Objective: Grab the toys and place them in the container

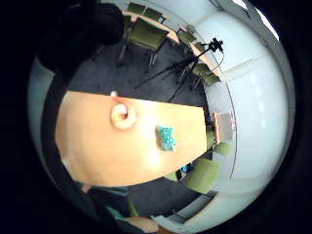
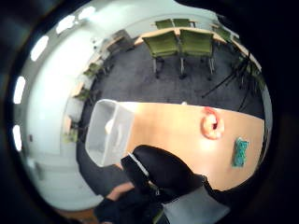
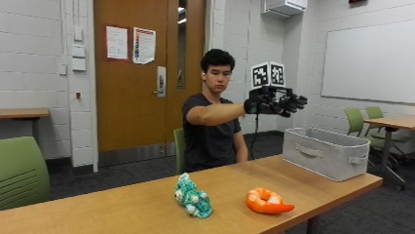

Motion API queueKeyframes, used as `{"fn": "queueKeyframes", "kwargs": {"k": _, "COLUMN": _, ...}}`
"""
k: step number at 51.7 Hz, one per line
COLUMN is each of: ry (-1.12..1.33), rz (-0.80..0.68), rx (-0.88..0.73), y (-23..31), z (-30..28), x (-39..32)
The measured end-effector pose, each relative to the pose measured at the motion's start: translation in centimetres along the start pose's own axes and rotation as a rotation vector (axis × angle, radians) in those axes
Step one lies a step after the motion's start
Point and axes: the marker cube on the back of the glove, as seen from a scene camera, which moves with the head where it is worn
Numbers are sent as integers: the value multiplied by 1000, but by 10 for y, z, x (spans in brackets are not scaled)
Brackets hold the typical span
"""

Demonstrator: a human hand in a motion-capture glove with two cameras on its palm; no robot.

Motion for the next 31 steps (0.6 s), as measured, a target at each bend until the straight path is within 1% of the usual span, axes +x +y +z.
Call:
{"fn": "queueKeyframes", "kwargs": {"k": 6, "ry": -13, "rz": 40, "rx": -56, "y": -9, "z": 57, "x": 34}}
{"fn": "queueKeyframes", "kwargs": {"k": 11, "ry": -13, "rz": 75, "rx": -163, "y": -10, "z": 121, "x": 55}}
{"fn": "queueKeyframes", "kwargs": {"k": 16, "ry": -34, "rz": 109, "rx": -257, "y": -4, "z": 171, "x": 66}}
{"fn": "queueKeyframes", "kwargs": {"k": 24, "ry": -69, "rz": 152, "rx": -337, "y": 13, "z": 228, "x": 77}}
{"fn": "queueKeyframes", "kwargs": {"k": 31, "ry": -67, "rz": 160, "rx": -399, "y": 27, "z": 265, "x": 78}}
